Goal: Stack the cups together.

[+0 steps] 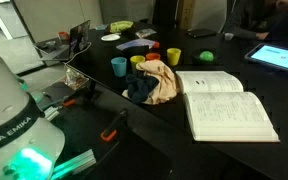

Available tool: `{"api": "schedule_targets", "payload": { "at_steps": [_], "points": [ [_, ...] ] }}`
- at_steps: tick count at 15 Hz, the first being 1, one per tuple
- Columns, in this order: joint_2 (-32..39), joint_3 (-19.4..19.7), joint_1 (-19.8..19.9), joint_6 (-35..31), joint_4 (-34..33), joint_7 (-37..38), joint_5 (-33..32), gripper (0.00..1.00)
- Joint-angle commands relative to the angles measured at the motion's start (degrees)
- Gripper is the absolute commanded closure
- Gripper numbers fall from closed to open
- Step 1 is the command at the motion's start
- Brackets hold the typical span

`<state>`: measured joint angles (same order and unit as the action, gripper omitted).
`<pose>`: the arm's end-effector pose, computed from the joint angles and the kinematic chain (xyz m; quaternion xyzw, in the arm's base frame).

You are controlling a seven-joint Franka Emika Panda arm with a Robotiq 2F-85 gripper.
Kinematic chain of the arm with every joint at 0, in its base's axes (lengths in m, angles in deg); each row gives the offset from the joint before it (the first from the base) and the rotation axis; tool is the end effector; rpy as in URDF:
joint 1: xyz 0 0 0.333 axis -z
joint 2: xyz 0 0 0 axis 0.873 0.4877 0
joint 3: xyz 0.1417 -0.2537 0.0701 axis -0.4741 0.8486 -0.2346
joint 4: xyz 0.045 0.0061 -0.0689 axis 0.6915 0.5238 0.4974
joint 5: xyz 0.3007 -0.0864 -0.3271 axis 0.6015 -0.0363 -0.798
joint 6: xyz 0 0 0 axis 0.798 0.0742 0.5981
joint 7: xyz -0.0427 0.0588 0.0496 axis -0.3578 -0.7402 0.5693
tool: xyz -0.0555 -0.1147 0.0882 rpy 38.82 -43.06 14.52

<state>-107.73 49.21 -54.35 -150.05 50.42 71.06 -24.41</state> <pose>0.4150 -0.1847 0.4534 -0.9872 0.1145 -0.0039 0.1106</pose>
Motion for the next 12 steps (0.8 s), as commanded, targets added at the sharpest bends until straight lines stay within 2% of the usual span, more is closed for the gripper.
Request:
{"api": "schedule_targets", "payload": {
  "at_steps": [1,6,10,12],
  "points": [
    [0.34,-1.32,1.69,0.18,-0.45,-0.74,0.74,0.0],
    [0.01,-1.29,1.67,0.19,-0.81,-0.74,0.74,0.0],
    [2.8,-4.06,0.99,-8.29,3.85,2.27,1.95,0.0],
    [6.74,-5.88,0.28,-13.48,5.73,5.23,3.85,0.0]
  ]
}}
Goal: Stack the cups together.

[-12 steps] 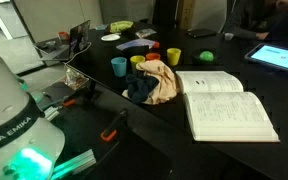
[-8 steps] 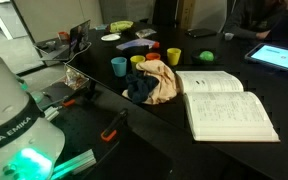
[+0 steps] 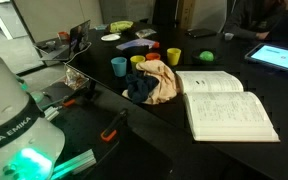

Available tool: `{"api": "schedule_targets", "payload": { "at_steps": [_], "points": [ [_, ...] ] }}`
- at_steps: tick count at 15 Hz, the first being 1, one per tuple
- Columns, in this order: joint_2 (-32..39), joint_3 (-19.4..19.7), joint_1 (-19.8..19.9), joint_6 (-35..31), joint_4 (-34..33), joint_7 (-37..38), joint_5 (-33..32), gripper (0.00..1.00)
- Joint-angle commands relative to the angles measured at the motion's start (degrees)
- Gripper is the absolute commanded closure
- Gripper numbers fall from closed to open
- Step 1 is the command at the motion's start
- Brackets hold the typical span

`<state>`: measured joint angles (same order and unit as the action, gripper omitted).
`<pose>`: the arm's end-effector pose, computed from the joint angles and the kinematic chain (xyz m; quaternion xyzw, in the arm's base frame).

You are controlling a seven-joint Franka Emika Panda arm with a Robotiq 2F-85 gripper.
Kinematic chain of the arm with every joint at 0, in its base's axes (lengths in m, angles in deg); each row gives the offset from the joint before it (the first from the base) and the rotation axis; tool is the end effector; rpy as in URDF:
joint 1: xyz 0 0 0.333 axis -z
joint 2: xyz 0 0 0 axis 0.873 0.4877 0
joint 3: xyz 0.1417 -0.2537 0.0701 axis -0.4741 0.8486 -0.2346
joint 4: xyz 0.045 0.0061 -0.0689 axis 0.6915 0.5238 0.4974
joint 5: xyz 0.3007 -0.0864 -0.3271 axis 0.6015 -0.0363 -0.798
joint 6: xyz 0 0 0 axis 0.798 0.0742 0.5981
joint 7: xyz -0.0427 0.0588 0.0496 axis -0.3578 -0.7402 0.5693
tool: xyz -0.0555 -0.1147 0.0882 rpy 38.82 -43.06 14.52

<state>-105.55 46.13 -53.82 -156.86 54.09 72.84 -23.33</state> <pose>0.4332 -0.1641 0.4162 -0.9878 0.1205 -0.0097 0.0985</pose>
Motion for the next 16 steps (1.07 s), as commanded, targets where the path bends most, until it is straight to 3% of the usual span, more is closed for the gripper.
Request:
{"api": "schedule_targets", "payload": {
  "at_steps": [1,4,9,16],
  "points": [
    [6.38,-3.52,-0.73,-9.37,2.76,4.58,4.51,0.0],
    [13.43,-6.5,-3.15,-18.33,3.42,5.33,8.72,0.0],
    [26.86,-11.84,-4.97,-29.33,-1.22,10.05,5.22,0.0],
    [40.62,-14.12,-7.01,-36.53,-8.97,16.29,-0.66,0.0]
  ]
}}
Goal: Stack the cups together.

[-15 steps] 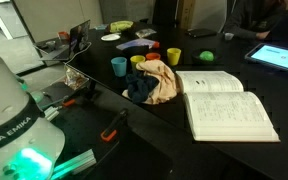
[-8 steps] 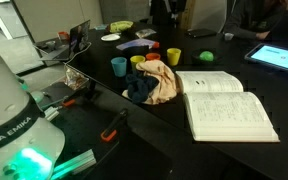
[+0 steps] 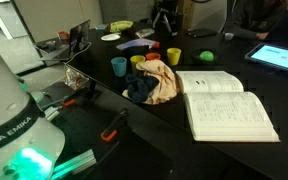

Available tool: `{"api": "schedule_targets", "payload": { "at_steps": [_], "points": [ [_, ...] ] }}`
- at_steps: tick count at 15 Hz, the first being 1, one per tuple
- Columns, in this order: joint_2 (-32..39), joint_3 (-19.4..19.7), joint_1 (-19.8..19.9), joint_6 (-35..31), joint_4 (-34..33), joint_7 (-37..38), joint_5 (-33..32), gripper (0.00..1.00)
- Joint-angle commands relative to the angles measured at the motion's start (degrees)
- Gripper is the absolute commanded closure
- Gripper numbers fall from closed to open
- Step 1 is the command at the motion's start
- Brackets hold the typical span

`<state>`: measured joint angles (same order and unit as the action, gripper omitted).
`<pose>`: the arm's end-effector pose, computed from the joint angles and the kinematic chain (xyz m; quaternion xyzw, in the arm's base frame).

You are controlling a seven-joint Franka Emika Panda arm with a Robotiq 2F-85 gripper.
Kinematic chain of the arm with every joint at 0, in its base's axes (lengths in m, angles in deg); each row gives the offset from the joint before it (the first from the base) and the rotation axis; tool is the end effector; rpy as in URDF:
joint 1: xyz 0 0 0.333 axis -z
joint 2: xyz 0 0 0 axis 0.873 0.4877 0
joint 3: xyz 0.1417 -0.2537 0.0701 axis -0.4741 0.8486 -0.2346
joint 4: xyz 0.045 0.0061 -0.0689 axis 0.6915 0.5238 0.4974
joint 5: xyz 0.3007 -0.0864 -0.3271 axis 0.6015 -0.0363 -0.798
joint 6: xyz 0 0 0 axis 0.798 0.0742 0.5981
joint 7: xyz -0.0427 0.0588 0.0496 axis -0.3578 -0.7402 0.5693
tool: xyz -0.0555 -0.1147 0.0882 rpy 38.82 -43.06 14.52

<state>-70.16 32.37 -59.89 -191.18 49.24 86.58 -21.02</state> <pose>0.5691 -0.0222 0.1950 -0.9922 0.1164 -0.0256 0.0351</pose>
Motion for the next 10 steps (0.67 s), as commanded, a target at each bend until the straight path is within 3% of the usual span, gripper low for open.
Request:
{"api": "schedule_targets", "payload": {
  "at_steps": [1,10],
  "points": [
    [6.61,-0.35,-1.3,-2.71,-4.83,2.66,-3.84,0.0],
    [17.07,-1.67,-5.03,-5.69,-11.54,1.84,-4.92,0.0]
  ]
}}
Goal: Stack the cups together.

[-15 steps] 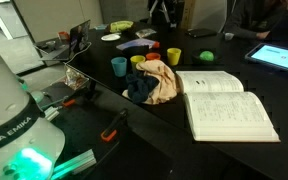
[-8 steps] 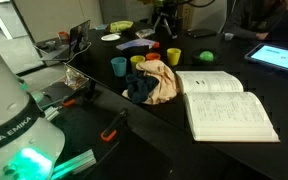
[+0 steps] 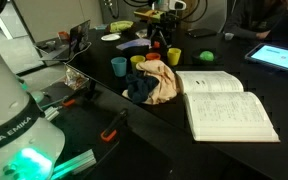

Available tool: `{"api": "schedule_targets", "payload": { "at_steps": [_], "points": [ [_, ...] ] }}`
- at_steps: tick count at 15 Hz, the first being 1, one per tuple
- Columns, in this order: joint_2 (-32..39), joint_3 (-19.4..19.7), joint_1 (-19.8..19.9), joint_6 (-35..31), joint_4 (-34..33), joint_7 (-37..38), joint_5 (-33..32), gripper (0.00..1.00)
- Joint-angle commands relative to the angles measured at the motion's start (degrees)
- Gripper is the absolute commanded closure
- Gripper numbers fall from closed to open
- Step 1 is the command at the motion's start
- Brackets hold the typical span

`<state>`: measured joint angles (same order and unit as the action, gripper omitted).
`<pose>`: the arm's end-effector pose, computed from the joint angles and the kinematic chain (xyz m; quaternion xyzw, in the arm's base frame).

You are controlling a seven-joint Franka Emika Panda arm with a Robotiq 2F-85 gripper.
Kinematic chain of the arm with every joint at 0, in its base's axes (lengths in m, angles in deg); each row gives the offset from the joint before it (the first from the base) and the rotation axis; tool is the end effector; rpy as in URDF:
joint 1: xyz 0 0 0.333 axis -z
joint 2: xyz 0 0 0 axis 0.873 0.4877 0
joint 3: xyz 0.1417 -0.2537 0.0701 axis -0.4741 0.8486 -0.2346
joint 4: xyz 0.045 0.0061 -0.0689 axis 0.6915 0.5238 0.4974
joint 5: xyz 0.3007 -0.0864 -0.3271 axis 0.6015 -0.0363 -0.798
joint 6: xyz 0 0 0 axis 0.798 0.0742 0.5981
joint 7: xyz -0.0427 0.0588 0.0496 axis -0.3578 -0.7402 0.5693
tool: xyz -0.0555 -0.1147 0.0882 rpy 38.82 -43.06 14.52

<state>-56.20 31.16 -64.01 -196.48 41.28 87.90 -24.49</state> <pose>0.6021 0.0299 0.1215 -0.9979 0.0600 -0.0193 0.0149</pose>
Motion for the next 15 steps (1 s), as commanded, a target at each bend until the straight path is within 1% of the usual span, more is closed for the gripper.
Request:
{"api": "schedule_targets", "payload": {
  "at_steps": [1,4,7,10,15],
  "points": [
    [3.87,-0.51,-1.23,-0.44,-4.03,0.37,-1.62,0.0],
    [6.42,-0.31,-2.34,-0.62,-5.95,0.35,-2.68,0.0],
    [8.62,0.74,-3.51,0.11,-9.17,0.84,-5.85,0.0],
    [10.38,0.7,-3.11,0.41,-10.89,0.24,-6.66,0.0],
    [12.29,0.64,-2.77,0.52,-11.33,-0.45,-6.49,0.0]
  ]
}}
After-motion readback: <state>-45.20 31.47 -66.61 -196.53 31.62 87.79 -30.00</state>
